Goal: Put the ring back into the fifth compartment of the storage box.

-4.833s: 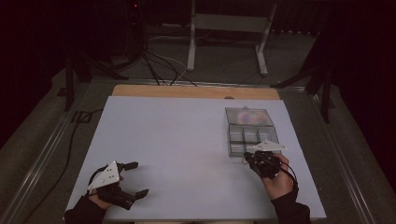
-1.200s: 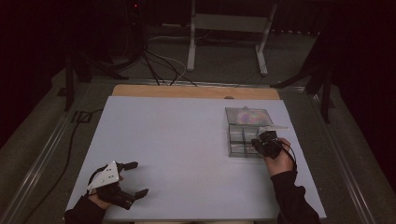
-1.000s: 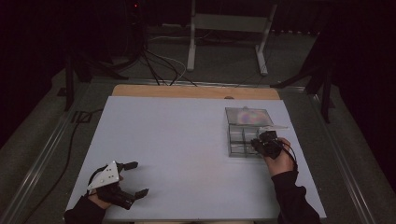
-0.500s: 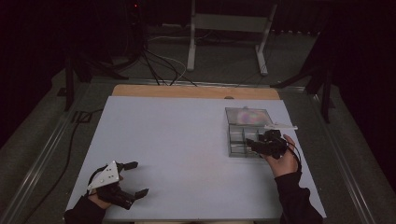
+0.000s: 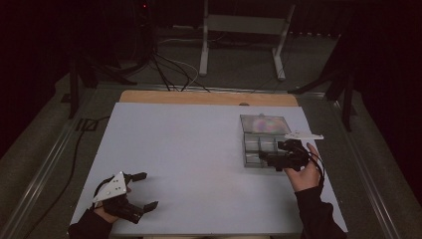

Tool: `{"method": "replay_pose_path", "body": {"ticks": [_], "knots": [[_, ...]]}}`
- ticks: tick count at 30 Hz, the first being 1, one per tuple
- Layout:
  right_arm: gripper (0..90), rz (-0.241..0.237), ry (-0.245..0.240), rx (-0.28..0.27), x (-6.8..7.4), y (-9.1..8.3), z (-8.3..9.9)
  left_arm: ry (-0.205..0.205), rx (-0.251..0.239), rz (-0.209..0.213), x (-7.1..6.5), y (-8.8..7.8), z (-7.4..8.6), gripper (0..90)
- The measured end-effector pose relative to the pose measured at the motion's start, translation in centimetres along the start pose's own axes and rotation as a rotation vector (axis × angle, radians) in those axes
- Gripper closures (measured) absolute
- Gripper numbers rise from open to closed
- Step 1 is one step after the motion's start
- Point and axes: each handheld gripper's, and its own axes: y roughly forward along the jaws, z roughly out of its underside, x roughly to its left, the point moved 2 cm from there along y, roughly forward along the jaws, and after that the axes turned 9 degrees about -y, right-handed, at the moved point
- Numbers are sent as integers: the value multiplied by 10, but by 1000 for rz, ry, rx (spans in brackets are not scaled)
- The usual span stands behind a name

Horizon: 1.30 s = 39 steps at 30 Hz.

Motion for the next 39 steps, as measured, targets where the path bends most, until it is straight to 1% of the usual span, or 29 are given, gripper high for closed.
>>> {"method": "replay_pose_path", "body": {"ticks": [2,3,7,9,10,12,17,19,22,24,31,35,37,39], "knots": [[25,-25,-9,1,1,-1,-1,1,1,-2,0,0,0,10],[11,-27,-20,-18,2,-2,0,1,2,-3,0,0,0,11],[0,-43,-21,-52,4,-6,1,1,3,-4,0,0,0,11],[0,-41,-25,-52,4,-7,1,2,4,-3,0,0,0,10],[0,-46,-42,-60,7,-10,2,7,9,-4,-1,1,0,10],[0,-32,-62,-62,10,-12,3,8,8,-1,-1,1,0,10],[0,-33,-68,-74,14,-18,8,3,2,-1,-1,0,0,11],[0,-37,-72,-63,15,-18,11,3,2,-1,-1,0,0,10],[0,-62,-62,-50,18,-19,17,7,7,-1,-1,1,0,10],[0,-72,-59,-51,19,-19,22,7,6,0,-1,1,0,10],[0,-85,-57,-57,23,-24,40,5,3,-1,-1,0,0,10],[0,-92,-52,-44,25,-25,52,7,5,0,-1,0,0,11],[0,-89,-57,-50,25,-26,57,8,2,1,-1,0,0,10],[0,-100,-56,-42,25,-26,62,8,5,0,-1,0,0,10]]}}
